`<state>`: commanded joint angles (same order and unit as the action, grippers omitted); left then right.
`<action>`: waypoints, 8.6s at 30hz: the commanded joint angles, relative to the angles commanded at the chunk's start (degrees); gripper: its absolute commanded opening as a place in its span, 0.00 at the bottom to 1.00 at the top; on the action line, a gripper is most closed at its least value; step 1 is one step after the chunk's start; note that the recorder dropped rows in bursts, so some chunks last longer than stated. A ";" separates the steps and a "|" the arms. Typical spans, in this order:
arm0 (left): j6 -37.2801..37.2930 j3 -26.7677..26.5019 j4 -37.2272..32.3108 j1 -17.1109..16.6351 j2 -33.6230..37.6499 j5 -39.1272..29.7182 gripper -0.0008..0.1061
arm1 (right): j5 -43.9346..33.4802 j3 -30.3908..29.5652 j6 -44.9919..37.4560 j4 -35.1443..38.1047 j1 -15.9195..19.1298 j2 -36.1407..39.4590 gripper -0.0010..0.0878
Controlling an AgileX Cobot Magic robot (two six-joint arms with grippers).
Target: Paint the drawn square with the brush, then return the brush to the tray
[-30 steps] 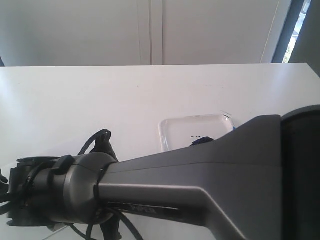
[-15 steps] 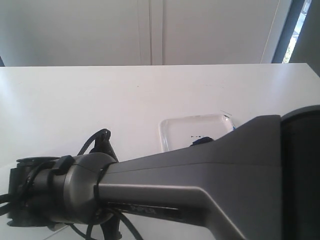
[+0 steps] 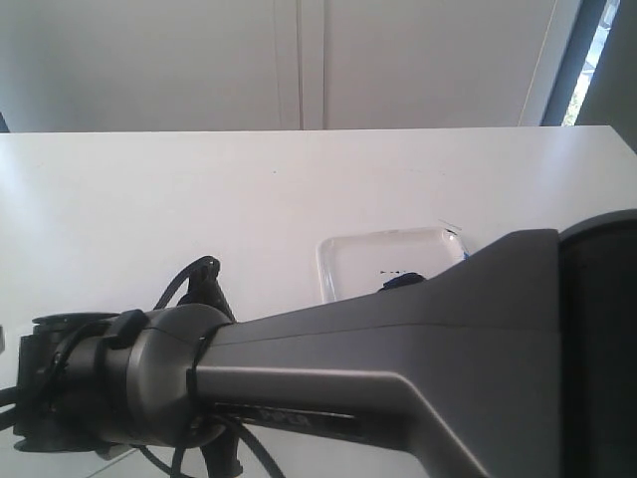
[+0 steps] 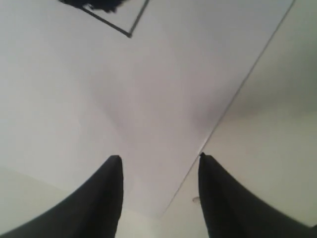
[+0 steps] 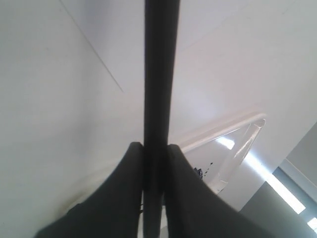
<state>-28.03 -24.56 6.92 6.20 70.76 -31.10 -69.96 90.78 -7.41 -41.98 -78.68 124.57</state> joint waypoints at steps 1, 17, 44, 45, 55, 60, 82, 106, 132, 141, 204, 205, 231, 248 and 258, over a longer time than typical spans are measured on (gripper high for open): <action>0.21 0.08 -0.16 0.16 0.00 0.38 0.48 | 0.00 0.00 0.00 0.00 0.00 0.00 0.01; 10.24 2.32 -11.76 0.24 0.00 7.50 0.43 | 0.00 0.00 0.00 0.00 -0.11 0.00 0.01; 19.73 4.86 -22.60 0.24 5.48 12.38 0.39 | 0.00 0.11 2.24 0.59 -0.23 -5.58 0.01; 19.73 4.86 -22.60 0.24 5.48 12.38 0.39 | 0.00 0.11 2.24 0.74 -0.34 -5.34 0.01; 19.73 4.86 -22.19 0.24 5.47 12.28 0.39 | 0.00 0.11 1.08 -0.92 -1.88 -1.98 0.01; 19.73 4.86 -22.19 0.24 5.47 12.52 0.39 | 0.00 0.11 1.08 -1.68 -1.88 -1.02 0.01; 19.73 4.86 -21.36 0.24 5.47 13.07 0.39 | 0.00 0.11 -0.07 -0.35 -1.88 -1.04 0.01; 19.73 4.86 -21.36 0.24 5.47 13.07 0.39 | 0.00 0.01 0.05 -1.62 -1.76 -1.04 0.01; 19.73 4.86 -20.18 0.24 5.47 13.07 0.39 | 0.00 -0.10 0.26 -0.75 -0.81 -1.04 0.01; 19.73 4.86 -20.19 0.24 5.47 13.58 0.39 | 0.00 -0.10 0.26 -0.04 -1.94 -1.04 0.01; 20.56 4.86 -19.77 0.24 5.47 13.96 0.39 | 0.00 -5.40 3.04 -1.59 1.62 -2.72 0.01; 20.56 4.86 -19.77 0.24 5.47 13.96 0.39 | 0.00 -5.29 3.04 -1.60 1.51 -2.42 0.01; 20.56 4.86 -19.37 0.24 5.47 14.43 0.39 | 0.00 -4.54 2.58 -4.12 0.66 -0.41 0.01; 20.56 4.86 -19.37 0.24 5.47 14.43 0.39 | 0.00 -4.54 3.69 -4.30 2.93 -0.63 0.01; 20.56 4.86 -19.37 0.24 5.47 14.43 0.39 | 0.00 -4.54 3.69 -4.31 4.50 -1.20 0.01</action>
<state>-7.47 -19.70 -12.45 6.44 76.23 -16.67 -69.96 86.24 -3.72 -46.29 -74.18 123.37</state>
